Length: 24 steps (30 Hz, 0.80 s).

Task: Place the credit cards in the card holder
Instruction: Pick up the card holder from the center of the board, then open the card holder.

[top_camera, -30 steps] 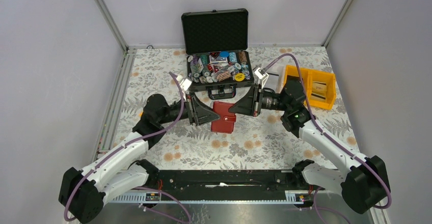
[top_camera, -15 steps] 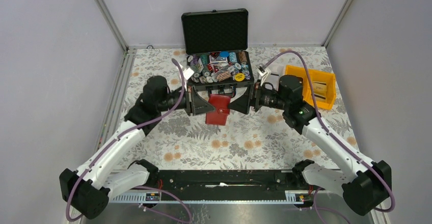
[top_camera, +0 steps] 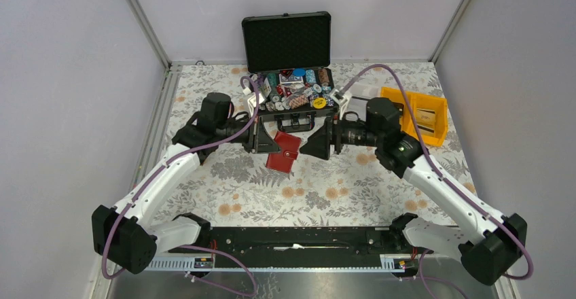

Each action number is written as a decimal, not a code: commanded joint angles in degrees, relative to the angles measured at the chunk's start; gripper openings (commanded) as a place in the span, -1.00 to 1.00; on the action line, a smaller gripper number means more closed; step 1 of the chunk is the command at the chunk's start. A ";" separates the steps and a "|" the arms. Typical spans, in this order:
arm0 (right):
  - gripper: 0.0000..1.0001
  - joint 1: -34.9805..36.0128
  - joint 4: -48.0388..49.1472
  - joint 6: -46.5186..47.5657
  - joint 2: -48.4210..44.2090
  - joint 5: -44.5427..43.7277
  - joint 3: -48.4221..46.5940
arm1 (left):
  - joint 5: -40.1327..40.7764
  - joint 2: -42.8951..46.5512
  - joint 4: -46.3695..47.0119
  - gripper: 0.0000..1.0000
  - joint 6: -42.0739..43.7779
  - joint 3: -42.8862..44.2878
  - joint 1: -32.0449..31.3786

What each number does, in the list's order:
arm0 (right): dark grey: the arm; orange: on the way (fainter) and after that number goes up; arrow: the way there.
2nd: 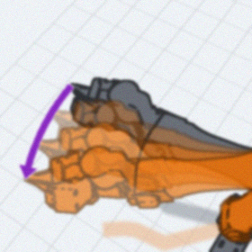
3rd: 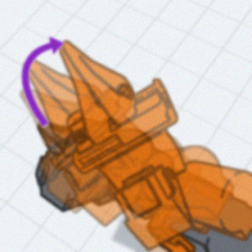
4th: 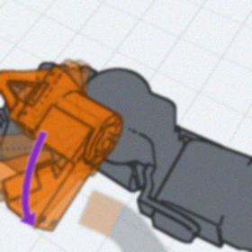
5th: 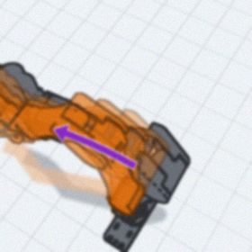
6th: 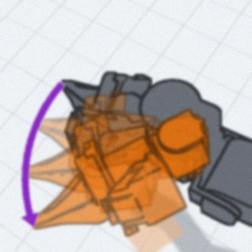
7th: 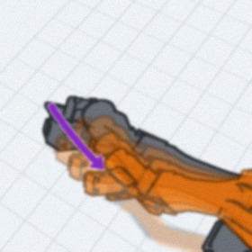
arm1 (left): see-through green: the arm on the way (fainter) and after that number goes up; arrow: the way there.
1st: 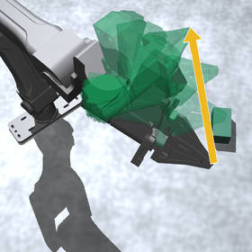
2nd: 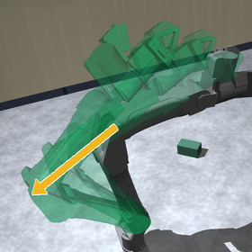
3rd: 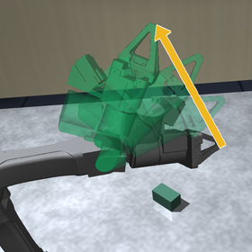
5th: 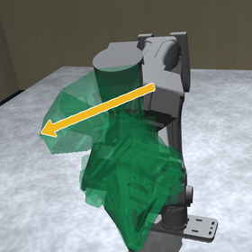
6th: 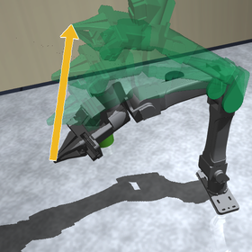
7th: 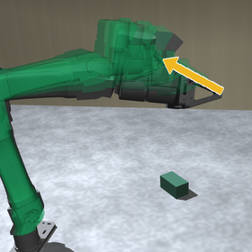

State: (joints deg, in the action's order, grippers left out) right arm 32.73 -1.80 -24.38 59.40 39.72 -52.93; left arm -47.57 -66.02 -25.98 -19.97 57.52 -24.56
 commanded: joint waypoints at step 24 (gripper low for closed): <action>0.20 5.05 -11.08 11.91 9.97 15.44 -7.89 | -20.47 4.43 11.14 -1.00 -3.15 -3.90 -2.82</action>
State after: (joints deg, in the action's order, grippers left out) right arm 37.34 -11.64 -15.07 68.40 53.28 -58.35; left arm -62.00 -63.81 -20.49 -22.55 53.67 -26.52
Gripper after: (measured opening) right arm 0.617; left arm 0.070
